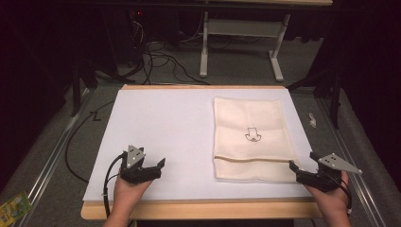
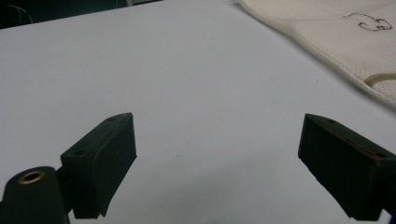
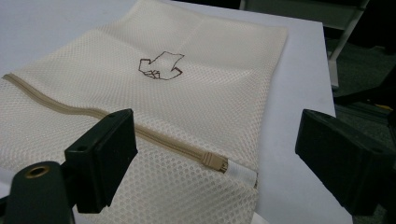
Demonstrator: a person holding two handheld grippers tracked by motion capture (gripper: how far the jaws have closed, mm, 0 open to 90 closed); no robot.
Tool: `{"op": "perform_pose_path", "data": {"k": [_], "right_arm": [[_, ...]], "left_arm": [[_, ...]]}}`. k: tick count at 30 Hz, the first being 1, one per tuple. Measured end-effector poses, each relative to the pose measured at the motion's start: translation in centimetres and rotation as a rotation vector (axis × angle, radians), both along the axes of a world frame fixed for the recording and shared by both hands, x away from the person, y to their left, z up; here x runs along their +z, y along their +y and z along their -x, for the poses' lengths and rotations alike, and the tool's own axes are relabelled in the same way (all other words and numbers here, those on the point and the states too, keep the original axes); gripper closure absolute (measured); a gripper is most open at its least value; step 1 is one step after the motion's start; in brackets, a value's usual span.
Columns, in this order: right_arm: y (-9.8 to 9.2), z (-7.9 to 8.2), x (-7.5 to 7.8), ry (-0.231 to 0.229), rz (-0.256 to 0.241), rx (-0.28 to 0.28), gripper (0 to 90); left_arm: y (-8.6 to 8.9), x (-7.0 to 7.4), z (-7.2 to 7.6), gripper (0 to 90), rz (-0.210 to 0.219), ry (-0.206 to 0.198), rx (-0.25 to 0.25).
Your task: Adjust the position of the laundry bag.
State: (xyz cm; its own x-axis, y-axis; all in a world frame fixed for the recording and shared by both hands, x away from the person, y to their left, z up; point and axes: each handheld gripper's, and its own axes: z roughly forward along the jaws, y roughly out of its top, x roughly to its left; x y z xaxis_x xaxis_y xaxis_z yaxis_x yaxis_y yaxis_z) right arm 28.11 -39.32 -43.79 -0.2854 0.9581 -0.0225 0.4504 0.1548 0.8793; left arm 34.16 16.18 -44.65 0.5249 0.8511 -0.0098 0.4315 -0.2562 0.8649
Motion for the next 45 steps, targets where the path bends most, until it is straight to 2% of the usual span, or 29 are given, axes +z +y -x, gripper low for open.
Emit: {"op": "perform_pose_path", "data": {"k": [4,6,9,11,12,13,14,16,17,18,19,20,21,22,25,26,27,28,31,32,33,36,37,38,39,41,43,44,45], "right_arm": [[-0.2,-0.1,-0.1,0.009,-0.001,-0.002,13.7],[-0.3,-0.1,-0.2,0.011,0.000,-0.008,14.2],[-0.5,-0.1,-0.1,0.009,-0.004,-0.021,14.4],[-0.6,-0.1,-0.1,0.008,-0.004,-0.024,14.6],[-0.6,-0.1,-0.1,0.009,-0.003,-0.022,14.6],[-0.6,-0.1,-0.1,0.011,-0.004,-0.022,14.8],[-0.6,-0.1,-0.1,0.012,-0.004,-0.022,14.9],[-0.6,-0.2,-0.1,0.013,-0.003,-0.021,14.9],[-0.7,-0.2,-0.2,0.013,-0.006,-0.019,15.0],[-0.7,-0.2,-0.2,0.015,-0.009,-0.020,15.0],[-0.7,-0.2,-0.2,0.015,-0.010,-0.018,15.1],[-0.7,-0.2,-0.2,0.016,-0.011,-0.017,15.1],[-0.7,-0.2,-0.2,0.017,-0.013,-0.014,15.1],[-0.7,-0.2,-0.2,0.017,-0.013,-0.014,15.1],[-0.6,-0.1,-0.1,0.014,-0.028,-0.010,15.2],[-0.6,-0.1,-0.1,0.011,-0.023,-0.009,15.3],[-0.6,-0.2,-0.1,0.011,-0.021,-0.009,15.3],[-0.6,-0.2,-0.1,0.011,-0.021,-0.009,15.3],[-0.5,-0.3,-0.2,0.019,-0.023,-0.007,15.4],[-0.5,-0.3,-0.2,0.019,-0.023,-0.007,15.4],[-0.5,-0.2,-0.2,0.014,-0.022,-0.004,15.5],[-0.5,-0.2,-0.1,0.010,-0.024,-0.003,15.6],[-0.5,-0.2,-0.2,0.013,-0.027,-0.003,15.6],[-0.5,-0.2,-0.2,0.013,-0.027,-0.003,15.6],[-0.6,-0.3,-0.3,0.019,-0.028,0.001,15.6],[-0.6,-0.3,-0.3,0.018,-0.028,0.003,15.7],[-0.5,-0.3,-0.3,0.014,-0.030,0.004,15.8],[-0.5,-0.3,-0.3,0.014,-0.030,0.004,15.8],[-0.5,-0.3,-0.2,0.015,-0.033,0.002,15.9]], "left_arm": [[-0.6,-0.1,-0.1,12.1,0.012,0.017,-0.013],[-1.2,-0.1,-0.2,12.8,0.001,0.020,-0.020],[-2.7,-0.1,-0.5,14.3,-0.013,0.027,-0.042],[-4.4,0.1,-1.2,15.4,0.004,0.048,-0.075],[-4.4,0.1,-1.2,16.5,0.004,0.048,-0.075],[-5.6,0.2,-1.7,19.1,0.008,0.061,-0.097],[-5.6,0.2,-1.7,21.6,0.008,0.061,-0.097],[-7.1,0.2,-2.6,23.9,0.013,0.080,-0.123],[-8.5,0.2,-3.5,26.0,0.032,0.094,-0.131],[-8.5,0.2,-3.5,27.5,0.032,0.094,-0.131],[-9.8,0.0,-4.3,28.4,0.056,0.114,-0.135],[-9.8,0.0,-4.3,28.8,0.056,0.114,-0.135],[-11.5,-0.5,-5.3,29.3,0.065,0.141,-0.142],[-11.5,-0.5,-5.3,29.9,0.065,0.141,-0.142],[-14.9,-1.1,-6.8,33.5,0.045,0.161,-0.167],[-14.9,-1.1,-6.8,34.9,0.045,0.161,-0.167],[-16.5,-1.2,-7.5,37.3,0.029,0.164,-0.185],[-16.5,-1.2,-7.5,38.9,0.029,0.164,-0.185],[-18.9,-1.5,-8.9,44.4,0.030,0.183,-0.192],[-18.9,-1.5,-8.9,45.1,0.030,0.183,-0.192],[-20.0,-1.8,-9.7,45.1,0.025,0.187,-0.169],[-20.5,-2.0,-10.3,46.1,0.022,0.183,-0.142],[-20.9,-2.4,-10.9,47.4,0.028,0.216,-0.125],[-20.9,-2.4,-10.9,49.3,0.028,0.216,-0.125],[-21.2,-2.9,-10.9,54.2,0.018,0.241,-0.124],[-21.5,-3.2,-10.6,65.3,-0.045,0.214,-0.130],[-21.4,-3.2,-10.1,80.7,-0.049,0.202,-0.143],[-21.4,-3.2,-10.1,85.6,-0.049,0.202,-0.143],[-21.2,-3.1,-9.8,85.6,-0.062,0.175,-0.140]]}}
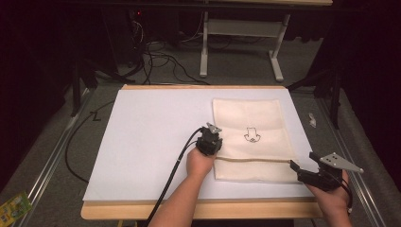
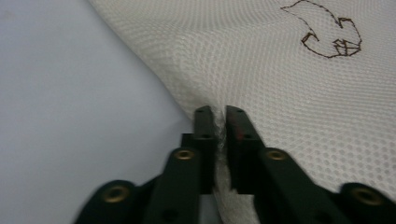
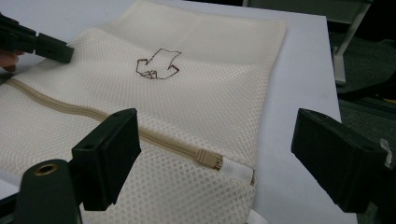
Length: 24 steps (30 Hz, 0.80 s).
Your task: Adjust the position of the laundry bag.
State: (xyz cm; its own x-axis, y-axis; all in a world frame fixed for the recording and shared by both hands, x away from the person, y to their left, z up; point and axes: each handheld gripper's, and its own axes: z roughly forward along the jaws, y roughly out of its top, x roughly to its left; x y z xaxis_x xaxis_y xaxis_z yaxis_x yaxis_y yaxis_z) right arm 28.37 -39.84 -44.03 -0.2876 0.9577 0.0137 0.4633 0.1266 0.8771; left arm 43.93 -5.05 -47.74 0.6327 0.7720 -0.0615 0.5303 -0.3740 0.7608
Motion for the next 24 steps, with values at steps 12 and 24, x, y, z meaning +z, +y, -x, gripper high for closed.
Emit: {"op": "perform_pose_path", "data": {"k": [12,24], "right_arm": [[0.5,0.0,-0.2,0.015,0.017,0.010,16.2],[0.7,-0.2,-0.5,0.024,0.011,0.029,16.2]], "left_arm": [[9.2,0.1,0.7,86.9,-0.010,-0.001,0.089],[11.9,-0.2,1.6,67.4,0.007,-0.016,0.128]]}}
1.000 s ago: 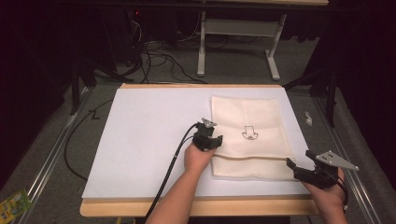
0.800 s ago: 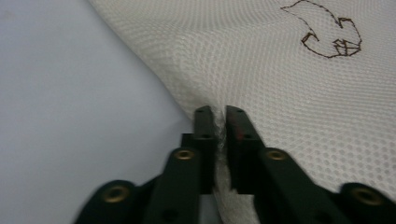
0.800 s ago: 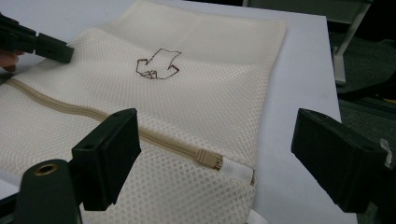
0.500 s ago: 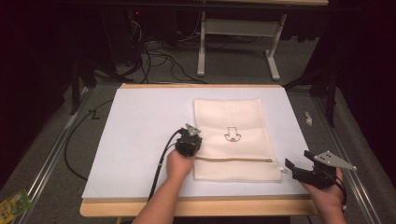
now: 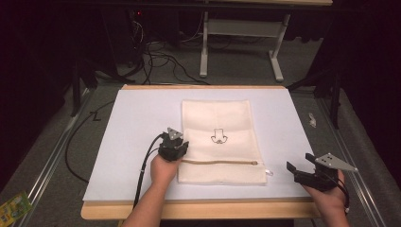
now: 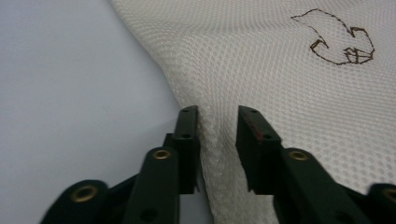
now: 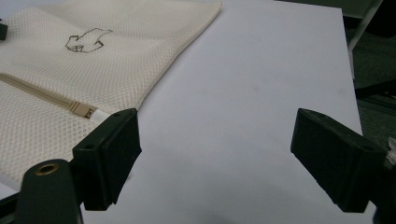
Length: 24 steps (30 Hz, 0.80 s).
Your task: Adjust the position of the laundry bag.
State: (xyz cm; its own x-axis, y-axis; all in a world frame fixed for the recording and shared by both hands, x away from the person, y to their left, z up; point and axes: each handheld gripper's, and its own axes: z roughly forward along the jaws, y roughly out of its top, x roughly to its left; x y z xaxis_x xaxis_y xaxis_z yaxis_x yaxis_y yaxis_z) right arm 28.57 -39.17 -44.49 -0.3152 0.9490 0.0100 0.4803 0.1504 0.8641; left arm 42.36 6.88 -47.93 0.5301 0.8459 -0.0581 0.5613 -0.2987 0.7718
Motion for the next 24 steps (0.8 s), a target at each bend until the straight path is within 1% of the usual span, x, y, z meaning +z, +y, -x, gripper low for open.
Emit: {"op": "perform_pose_path", "data": {"k": [2,3,4,5,6,7,8,9,10,11,12,13,14,15,16,17,18,19,20,21,22,23,24], "right_arm": [[-0.1,-0.1,0.0,0.010,-0.005,0.010,16.4],[-0.1,-0.1,0.0,0.018,-0.005,0.016,16.3],[0.0,-0.2,-0.2,0.030,0.003,0.024,15.4],[0.0,-0.2,-0.2,0.035,0.004,0.027,15.2],[0.1,-0.3,-0.3,0.040,0.003,0.031,15.0],[0.2,-0.3,-0.3,0.043,0.002,0.034,14.9],[0.3,-0.3,-0.3,0.043,0.000,0.036,14.9],[0.3,-0.3,-0.3,0.043,0.000,0.036,14.9],[0.5,-0.4,-0.2,0.040,-0.013,0.042,14.6],[0.6,-0.4,-0.2,0.039,-0.019,0.044,14.3],[0.7,-0.4,-0.2,0.037,-0.021,0.046,14.2],[0.7,-0.4,-0.2,0.037,-0.021,0.046,14.2],[1.1,-0.3,0.0,0.020,-0.028,0.059,14.2],[1.2,-0.3,0.1,0.014,-0.029,0.061,14.0],[1.5,-0.3,0.2,0.010,-0.039,0.068,13.3],[1.7,-0.4,0.3,0.009,-0.048,0.080,12.8],[2.1,-0.5,0.5,0.020,-0.072,0.086,12.8],[2.5,-0.7,0.7,0.030,-0.090,0.099,13.3],[3.0,-0.8,1.0,0.042,-0.115,0.114,14.6],[3.0,-0.8,1.0,0.042,-0.115,0.114,14.6],[4.2,-1.3,1.8,0.038,-0.118,0.136,17.3],[4.7,-1.5,2.2,0.032,-0.115,0.145,19.9],[5.3,-2.0,2.6,0.025,-0.098,0.160,24.4]], "left_arm": [[0.5,0.2,0.5,58.1,0.020,-0.001,-0.010],[0.9,0.3,0.9,54.1,0.039,0.019,-0.029],[1.3,0.7,1.9,47.0,0.026,0.022,-0.040],[1.3,0.7,1.9,45.3,0.026,0.022,-0.040],[1.8,1.2,3.5,43.3,0.023,-0.012,-0.047],[2.2,1.5,4.5,42.0,0.030,-0.022,-0.058],[2.4,1.7,5.1,40.1,0.034,-0.028,-0.062],[2.4,1.7,5.1,39.0,0.034,-0.028,-0.062],[3.3,2.0,6.4,38.0,0.041,-0.045,-0.073],[3.7,2.0,6.8,37.4,0.042,-0.051,-0.078],[4.3,1.9,7.2,36.9,0.052,-0.063,-0.083],[4.3,1.9,7.2,37.5,0.052,-0.063,-0.083],[5.2,1.6,7.4,38.6,0.074,-0.071,-0.076],[5.2,1.6,7.4,38.2,0.074,-0.071,-0.076],[5.6,1.5,7.0,36.8,0.080,-0.070,-0.054],[5.6,1.5,7.0,36.9,0.080,-0.070,-0.054],[5.8,1.5,6.8,36.9,0.120,-0.074,-0.035],[5.7,1.6,6.8,36.5,0.141,-0.074,-0.038],[5.7,1.6,6.8,36.6,0.141,-0.074,-0.038],[5.6,1.6,6.9,36.6,0.150,-0.082,-0.049],[5.3,1.6,7.0,37.0,0.137,-0.093,-0.068],[5.3,1.6,7.0,37.0,0.137,-0.093,-0.068],[4.9,1.6,7.2,37.1,0.100,-0.110,-0.085]]}}
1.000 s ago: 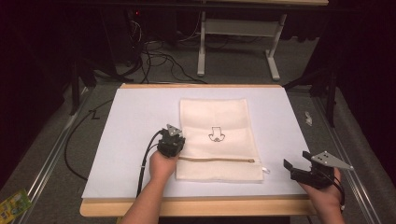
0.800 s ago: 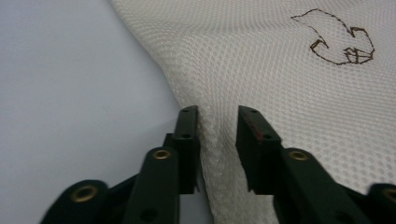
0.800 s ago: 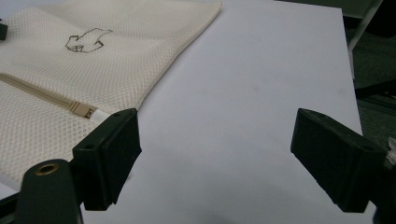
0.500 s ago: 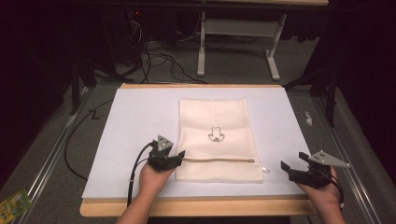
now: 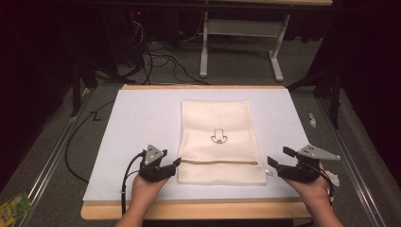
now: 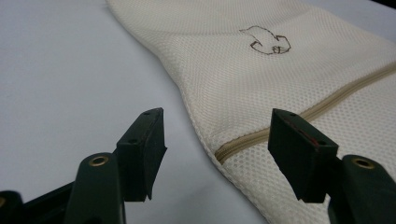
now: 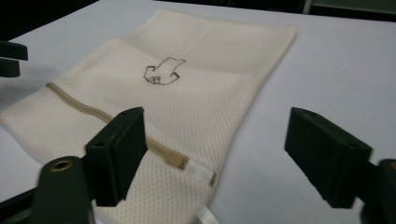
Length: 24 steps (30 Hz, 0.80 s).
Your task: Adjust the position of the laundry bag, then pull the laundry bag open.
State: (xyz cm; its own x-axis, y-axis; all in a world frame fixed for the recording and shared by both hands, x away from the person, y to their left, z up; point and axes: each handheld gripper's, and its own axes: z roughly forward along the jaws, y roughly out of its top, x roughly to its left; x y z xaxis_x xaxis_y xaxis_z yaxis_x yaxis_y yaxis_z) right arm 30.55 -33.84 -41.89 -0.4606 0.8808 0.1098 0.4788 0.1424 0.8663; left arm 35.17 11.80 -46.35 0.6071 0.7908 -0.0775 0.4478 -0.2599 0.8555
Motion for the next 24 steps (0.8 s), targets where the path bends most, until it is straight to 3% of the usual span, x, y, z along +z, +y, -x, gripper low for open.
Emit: {"op": "perform_pose_path", "data": {"k": [3,4,7,9,10,13,15,19,24], "right_arm": [[0.9,-1.0,0.3,0.005,0.020,0.013,25.5],[1.3,-2.1,0.0,0.020,0.034,-0.010,26.3],[1.2,-2.7,-1.7,0.049,0.020,-0.040,30.9],[1.2,-2.9,-2.5,0.076,0.039,-0.039,30.3],[1.0,-3.0,-3.6,0.107,0.080,-0.041,29.3],[0.8,-2.9,-4.6,0.146,0.075,-0.039,29.0],[0.9,-2.8,-5.3,0.157,0.107,-0.031,30.3],[1.0,-2.8,-5.5,0.164,0.102,-0.023,35.1],[1.4,-3.2,-5.5,0.164,0.087,0.002,48.7]], "left_arm": [[-0.1,0.1,0.1,37.1,-0.008,-0.011,-0.004],[0.1,0.3,0.2,37.2,0.011,-0.013,0.007],[0.4,0.6,0.1,37.2,0.036,-0.010,0.024],[0.4,0.6,0.1,37.2,0.038,-0.012,0.026],[0.6,0.8,0.1,37.2,0.039,-0.022,0.038],[0.7,0.9,-0.1,37.2,0.036,-0.021,0.045],[0.6,0.9,-0.2,37.1,0.034,-0.015,0.047],[0.5,0.8,-0.3,37.0,0.026,-0.008,0.042],[0.3,0.7,-0.1,36.6,0.002,-0.011,0.018]]}}
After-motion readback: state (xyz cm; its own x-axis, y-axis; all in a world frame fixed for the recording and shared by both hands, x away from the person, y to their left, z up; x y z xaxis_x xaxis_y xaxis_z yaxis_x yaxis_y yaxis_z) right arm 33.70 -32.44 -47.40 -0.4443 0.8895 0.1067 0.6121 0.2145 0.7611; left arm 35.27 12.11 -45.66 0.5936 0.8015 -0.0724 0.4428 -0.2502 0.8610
